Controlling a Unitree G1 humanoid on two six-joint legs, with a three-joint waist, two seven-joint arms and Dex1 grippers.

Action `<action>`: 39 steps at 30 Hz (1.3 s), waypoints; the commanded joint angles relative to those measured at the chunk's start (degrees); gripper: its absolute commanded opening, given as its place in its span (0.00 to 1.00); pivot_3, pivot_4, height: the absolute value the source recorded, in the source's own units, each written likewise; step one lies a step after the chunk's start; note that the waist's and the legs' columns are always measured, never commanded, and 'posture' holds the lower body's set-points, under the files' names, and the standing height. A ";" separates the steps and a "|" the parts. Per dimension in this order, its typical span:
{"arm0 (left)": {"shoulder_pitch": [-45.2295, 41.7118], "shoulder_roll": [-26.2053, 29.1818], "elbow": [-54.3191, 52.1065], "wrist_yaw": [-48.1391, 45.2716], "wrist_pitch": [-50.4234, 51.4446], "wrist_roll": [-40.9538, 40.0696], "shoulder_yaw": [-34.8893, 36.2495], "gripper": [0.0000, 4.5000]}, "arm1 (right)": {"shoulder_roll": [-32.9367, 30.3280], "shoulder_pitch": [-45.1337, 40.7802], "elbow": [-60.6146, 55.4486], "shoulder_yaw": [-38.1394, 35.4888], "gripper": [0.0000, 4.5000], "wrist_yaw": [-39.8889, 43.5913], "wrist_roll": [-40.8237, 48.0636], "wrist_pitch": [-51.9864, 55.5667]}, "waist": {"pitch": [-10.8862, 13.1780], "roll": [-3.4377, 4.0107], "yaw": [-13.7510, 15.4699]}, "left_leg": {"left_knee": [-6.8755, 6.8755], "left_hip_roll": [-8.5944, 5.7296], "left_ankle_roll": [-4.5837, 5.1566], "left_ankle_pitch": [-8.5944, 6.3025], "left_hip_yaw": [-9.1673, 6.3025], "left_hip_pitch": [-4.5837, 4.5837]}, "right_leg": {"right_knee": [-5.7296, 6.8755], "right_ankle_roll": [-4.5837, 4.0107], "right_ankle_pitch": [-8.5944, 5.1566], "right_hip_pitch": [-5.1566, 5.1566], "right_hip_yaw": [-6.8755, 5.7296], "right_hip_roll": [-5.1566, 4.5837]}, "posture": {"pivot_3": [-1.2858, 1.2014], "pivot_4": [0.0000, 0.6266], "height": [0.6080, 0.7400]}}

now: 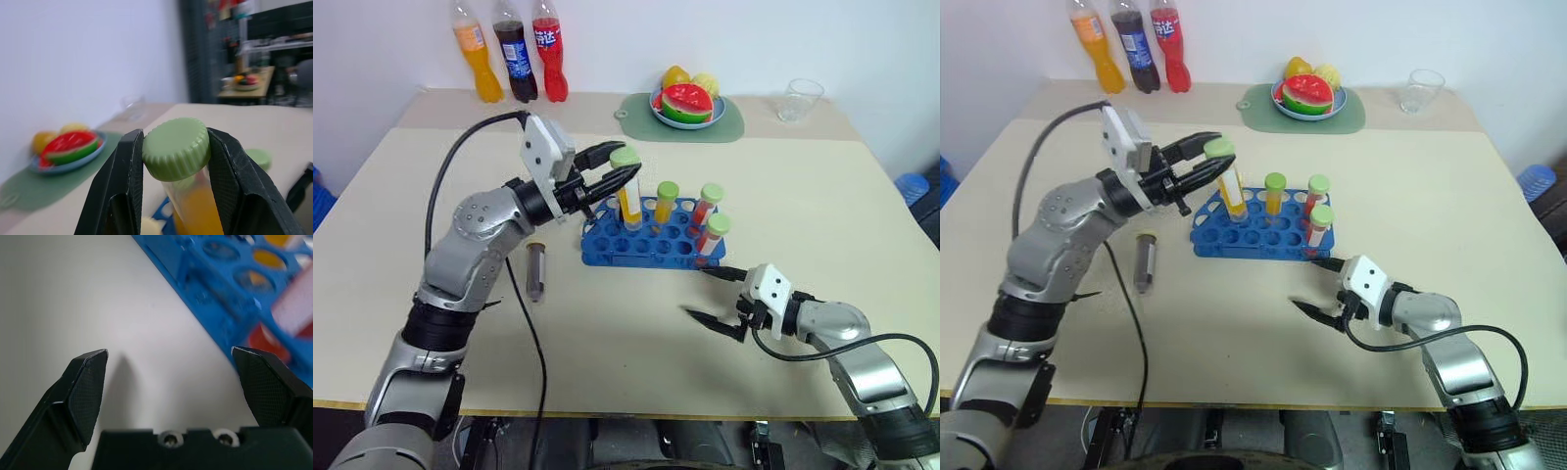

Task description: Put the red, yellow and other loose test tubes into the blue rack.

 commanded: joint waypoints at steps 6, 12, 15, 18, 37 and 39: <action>-2.93 -3.79 8.68 -13.00 -8.98 3.38 1.15 0.30 | 0.98 3.89 -4.55 -2.68 1.00 -5.20 -0.35 -0.38 | 0.00 0.00 -0.06 | 0.00 0.01 0.03 -0.01 0.00 -0.01 | -0.03 0.02 0.01 0.01 0.00 0.02 | 0.52 0.24 1.00; -4.65 -4.60 13.06 -17.39 -10.66 4.73 2.29 0.30 | 1.09 4.55 -5.41 -3.04 1.00 -6.69 0.18 0.06 | 0.00 0.00 -0.09 | 0.00 0.01 0.07 -0.03 -0.01 -0.01 | -0.06 0.16 0.09 0.02 0.00 0.02 | 0.52 0.24 1.00; -5.52 -4.74 15.69 -20.21 -11.33 5.80 1.57 0.30 | 0.83 3.67 -3.90 -3.45 1.00 -6.43 0.57 -0.18 | 0.00 0.00 -0.06 | 0.00 0.03 0.08 -0.04 -0.01 0.00 | -0.06 0.17 0.09 0.02 0.00 0.04 | 0.52 0.24 1.00; -6.58 -6.24 18.75 -23.19 -13.58 7.72 -0.09 0.30 | 0.59 1.87 -2.66 -3.67 1.00 -5.94 0.89 0.19 | 0.00 0.00 -0.05 | 0.01 0.03 0.08 -0.04 -0.01 0.00 | -0.07 0.17 0.09 0.03 0.00 0.04 | 0.52 0.24 1.00; -12.95 -14.22 32.16 -22.74 -22.50 15.08 0.57 0.30 | -0.85 10.50 -10.04 -10.87 1.00 -6.39 2.70 5.89 | 0.00 0.00 0.01 | 0.02 0.04 0.21 -0.12 -0.04 -0.09 | -0.18 0.25 0.13 0.02 -0.01 0.07 | 0.52 0.24 1.00; -12.79 -14.48 32.64 -22.92 -22.87 15.34 0.42 0.30 | -1.02 12.64 -10.25 -12.72 1.00 -5.73 3.09 5.04 | 0.00 0.00 0.22 | 0.02 0.04 0.22 -0.12 -0.06 -0.10 | -0.18 0.26 0.12 0.02 -0.02 0.07 | 0.52 0.24 1.00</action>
